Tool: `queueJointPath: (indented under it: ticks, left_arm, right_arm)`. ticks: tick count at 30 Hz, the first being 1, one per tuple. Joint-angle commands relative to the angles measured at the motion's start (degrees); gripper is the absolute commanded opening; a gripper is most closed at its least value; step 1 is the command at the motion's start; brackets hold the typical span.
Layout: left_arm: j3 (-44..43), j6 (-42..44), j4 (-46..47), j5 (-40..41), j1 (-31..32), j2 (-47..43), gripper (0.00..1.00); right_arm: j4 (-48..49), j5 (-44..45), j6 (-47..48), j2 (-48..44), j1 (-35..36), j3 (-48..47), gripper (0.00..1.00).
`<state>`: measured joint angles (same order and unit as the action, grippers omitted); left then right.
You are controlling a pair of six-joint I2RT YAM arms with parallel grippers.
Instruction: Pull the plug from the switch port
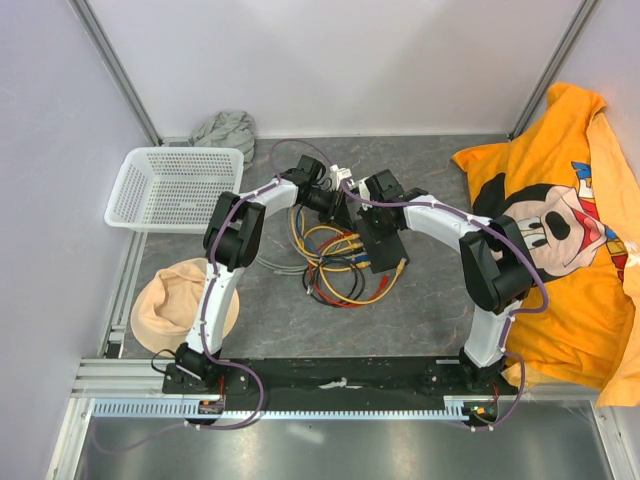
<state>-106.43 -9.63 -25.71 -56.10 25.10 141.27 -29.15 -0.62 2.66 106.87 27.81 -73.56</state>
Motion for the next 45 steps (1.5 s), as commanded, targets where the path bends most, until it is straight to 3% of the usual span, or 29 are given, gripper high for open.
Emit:
queueJointPath:
  ticks: [1,7,18,23,25,27,36,40,45]
  left_arm:
    - [2.3,2.6,-8.4,1.5,-1.4,0.1,0.02]
    - [1.1,4.5,-12.3,4.1,-1.5,-0.1,0.02]
    - [5.9,4.7,-12.7,-3.7,-4.3,-0.7,0.02]
    - [2.2,4.2,-12.5,-4.0,-3.0,1.2,0.02]
    - [1.2,3.7,-12.4,-4.5,-2.5,1.8,0.02]
    - [0.7,3.2,-12.4,-4.8,-2.5,2.3,0.02]
    - [1.6,6.3,-13.4,2.1,-6.0,-1.7,0.02]
    - [-2.8,11.5,-15.4,-3.9,-7.9,-4.2,0.02]
    - [-6.9,15.1,-19.4,-5.8,-8.6,-7.9,0.01]
  right_arm:
    - [-4.9,2.8,0.5,5.5,-0.7,2.8,0.0]
    - [-4.9,3.3,0.2,6.1,-0.7,3.2,0.0]
    - [-4.9,2.6,-0.5,7.3,-1.4,2.5,0.0]
    - [-4.4,0.8,1.5,4.7,0.4,-6.2,0.0]
    - [-4.3,-3.8,2.3,3.9,1.6,-8.2,0.31]
    - [-4.5,-3.0,2.4,4.0,2.9,-9.2,0.45]
    - [-3.1,-0.3,2.9,4.0,5.1,-7.3,0.48]
    - [-2.8,2.2,2.7,5.1,5.0,-6.9,0.49]
    - [-2.1,4.3,2.9,6.3,5.0,-7.4,0.51]
